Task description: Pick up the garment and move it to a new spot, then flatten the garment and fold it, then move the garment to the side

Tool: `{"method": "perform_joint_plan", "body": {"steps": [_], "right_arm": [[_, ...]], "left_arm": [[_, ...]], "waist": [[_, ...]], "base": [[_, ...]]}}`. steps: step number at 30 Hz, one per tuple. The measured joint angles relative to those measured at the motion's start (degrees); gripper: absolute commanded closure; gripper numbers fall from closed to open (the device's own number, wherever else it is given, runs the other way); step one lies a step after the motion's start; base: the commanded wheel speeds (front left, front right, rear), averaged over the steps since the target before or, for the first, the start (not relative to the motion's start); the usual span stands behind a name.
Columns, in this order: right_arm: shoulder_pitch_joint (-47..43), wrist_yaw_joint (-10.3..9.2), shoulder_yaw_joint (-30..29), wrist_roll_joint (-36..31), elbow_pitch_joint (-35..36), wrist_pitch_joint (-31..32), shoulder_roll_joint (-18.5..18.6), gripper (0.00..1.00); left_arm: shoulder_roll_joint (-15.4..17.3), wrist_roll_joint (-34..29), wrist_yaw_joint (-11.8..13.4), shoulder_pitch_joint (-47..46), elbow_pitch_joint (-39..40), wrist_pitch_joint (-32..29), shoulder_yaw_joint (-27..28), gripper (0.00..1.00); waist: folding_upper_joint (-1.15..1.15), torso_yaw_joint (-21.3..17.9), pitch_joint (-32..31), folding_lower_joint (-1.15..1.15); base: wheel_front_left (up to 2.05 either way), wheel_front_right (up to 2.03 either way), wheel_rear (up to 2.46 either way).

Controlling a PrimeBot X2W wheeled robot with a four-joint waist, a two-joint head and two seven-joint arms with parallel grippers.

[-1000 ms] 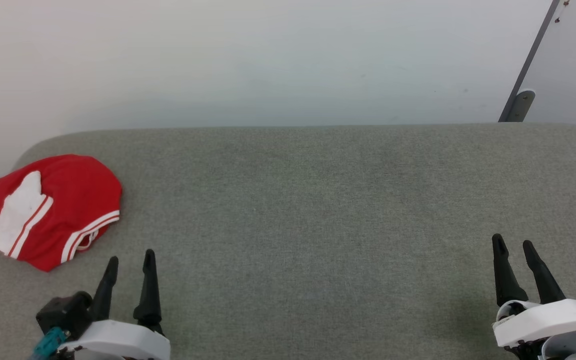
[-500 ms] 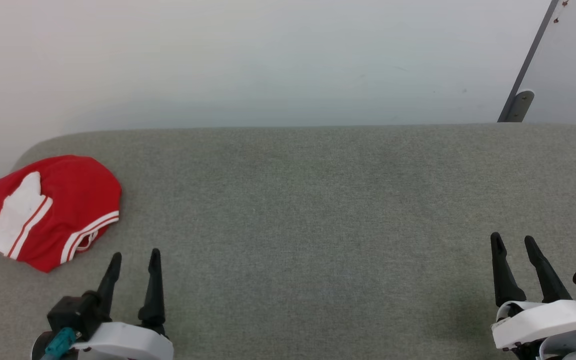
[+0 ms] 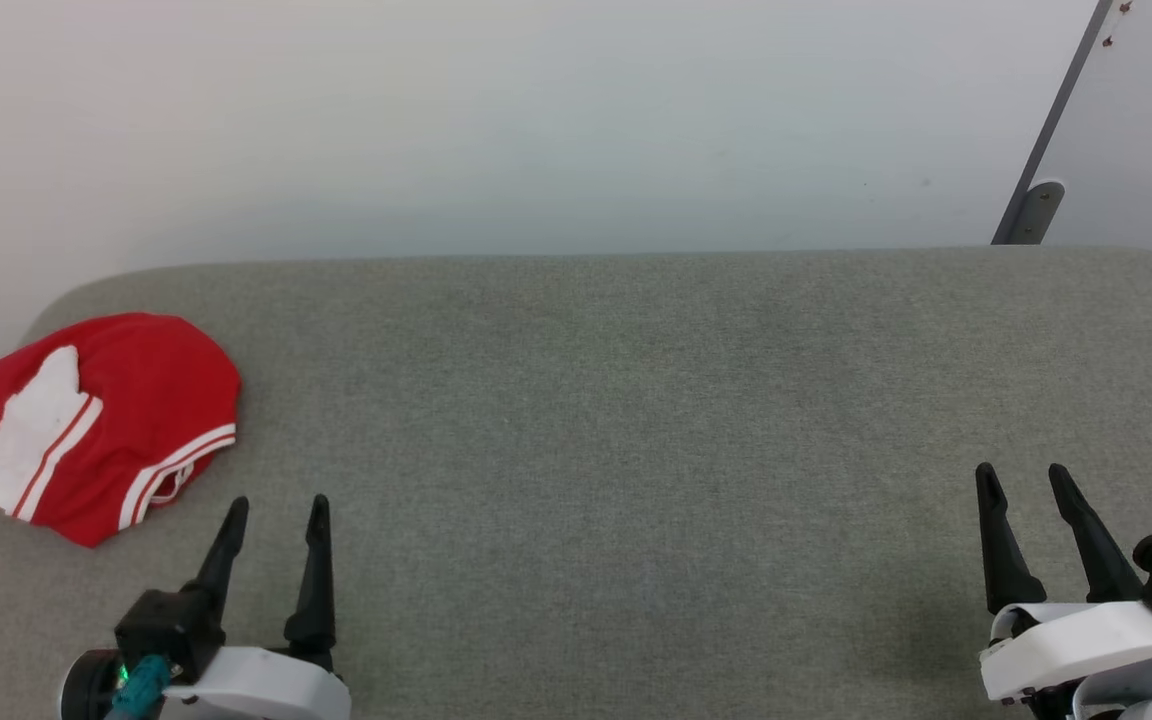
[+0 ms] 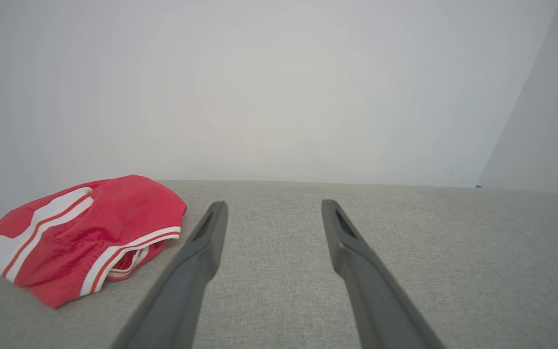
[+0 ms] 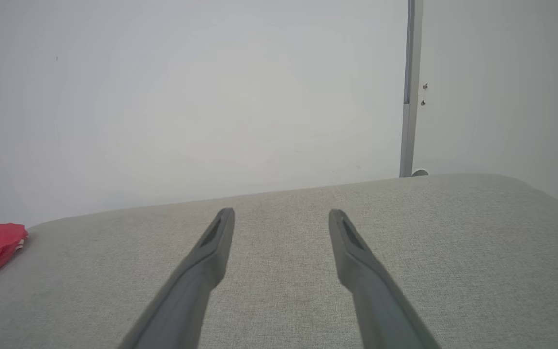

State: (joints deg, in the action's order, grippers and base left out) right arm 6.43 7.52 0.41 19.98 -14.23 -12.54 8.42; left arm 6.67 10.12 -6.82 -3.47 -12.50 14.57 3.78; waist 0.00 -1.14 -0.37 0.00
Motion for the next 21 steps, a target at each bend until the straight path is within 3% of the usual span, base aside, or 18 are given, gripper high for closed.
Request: {"method": "perform_joint_plan", "body": {"steps": [21], "right_arm": [[0.1, 0.0, -0.1, -2.5, 0.3, -0.7, -0.1, 0.0]], "left_arm": [[-0.1, -0.9, -0.3, -0.2, -0.5, 0.5, -0.1, 0.0]], "waist": [[0.0, 0.5, -0.5, 0.0]], "base": [[0.0, 0.0, 0.0]]}}
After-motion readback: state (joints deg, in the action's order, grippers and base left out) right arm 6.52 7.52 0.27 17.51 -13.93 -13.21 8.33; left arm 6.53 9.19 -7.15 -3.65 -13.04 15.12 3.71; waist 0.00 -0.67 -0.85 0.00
